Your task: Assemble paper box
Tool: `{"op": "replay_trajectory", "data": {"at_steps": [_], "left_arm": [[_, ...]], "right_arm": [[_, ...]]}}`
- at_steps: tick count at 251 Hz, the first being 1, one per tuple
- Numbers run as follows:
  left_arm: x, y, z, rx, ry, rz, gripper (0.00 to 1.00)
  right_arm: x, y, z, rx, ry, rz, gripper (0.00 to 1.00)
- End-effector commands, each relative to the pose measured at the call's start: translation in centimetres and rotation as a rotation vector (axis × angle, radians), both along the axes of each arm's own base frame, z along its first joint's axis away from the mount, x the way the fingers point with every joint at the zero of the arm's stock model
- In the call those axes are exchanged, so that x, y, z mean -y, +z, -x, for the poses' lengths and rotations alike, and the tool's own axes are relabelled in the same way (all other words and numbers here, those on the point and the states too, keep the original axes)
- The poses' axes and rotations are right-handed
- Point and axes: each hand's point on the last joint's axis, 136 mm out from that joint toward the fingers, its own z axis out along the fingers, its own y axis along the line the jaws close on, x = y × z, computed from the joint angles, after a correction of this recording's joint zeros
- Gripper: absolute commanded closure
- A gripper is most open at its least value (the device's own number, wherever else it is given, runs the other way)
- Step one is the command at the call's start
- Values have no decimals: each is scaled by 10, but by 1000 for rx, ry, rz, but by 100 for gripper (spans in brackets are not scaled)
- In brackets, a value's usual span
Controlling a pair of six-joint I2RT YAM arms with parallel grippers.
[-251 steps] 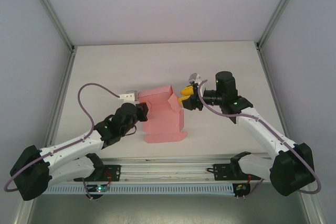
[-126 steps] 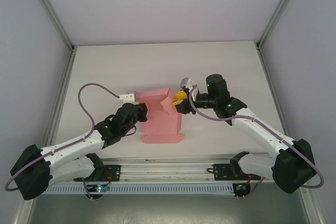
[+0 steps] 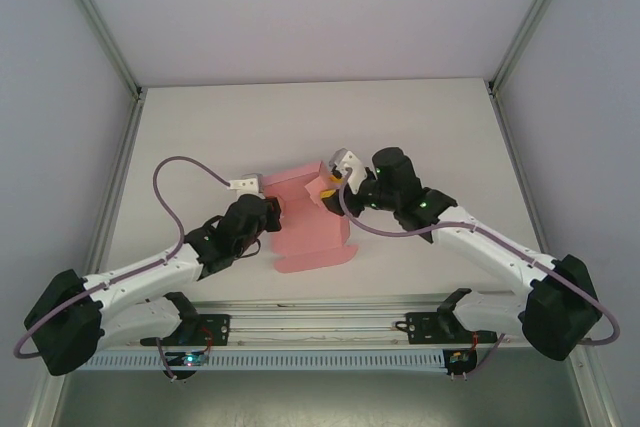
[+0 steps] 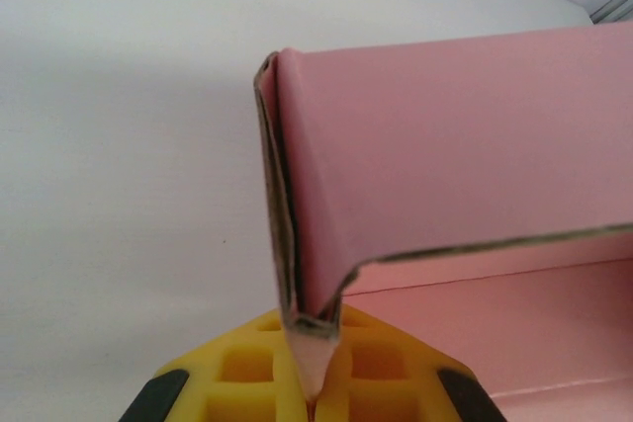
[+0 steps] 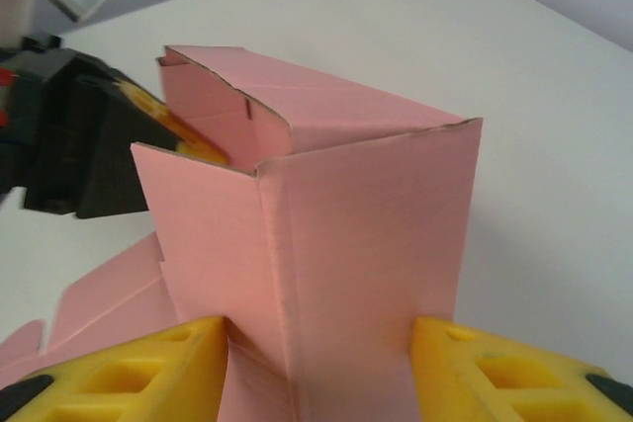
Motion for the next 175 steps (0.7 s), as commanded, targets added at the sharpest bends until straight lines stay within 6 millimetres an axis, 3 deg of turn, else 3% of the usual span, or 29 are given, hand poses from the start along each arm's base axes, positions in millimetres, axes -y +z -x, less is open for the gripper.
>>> {"op": "replay_trajectory", "data": {"at_steps": [1,39,66,114,132,175], "left_arm": [[24,36,-8,70,-56,104,100],[31,38,-10,67,-78,109,100],[32,42,-10,77,-81,122,100],[34,46,-16,67,-46,150,100],[35,47,-20,38,-15,165,100],[35,37,-24,-53,63,158,100]], "right_arm": [[-3,3,-15,78,-85,54,51],[0,-1,-28,104,-163,79,63],[4,-3,-40,131,-237,98,77],[20,-9,-68,209,-459,190,93],[37,-9,-83,263,-630,238,100],[83,-11,-104,288,-977,347,100]]}}
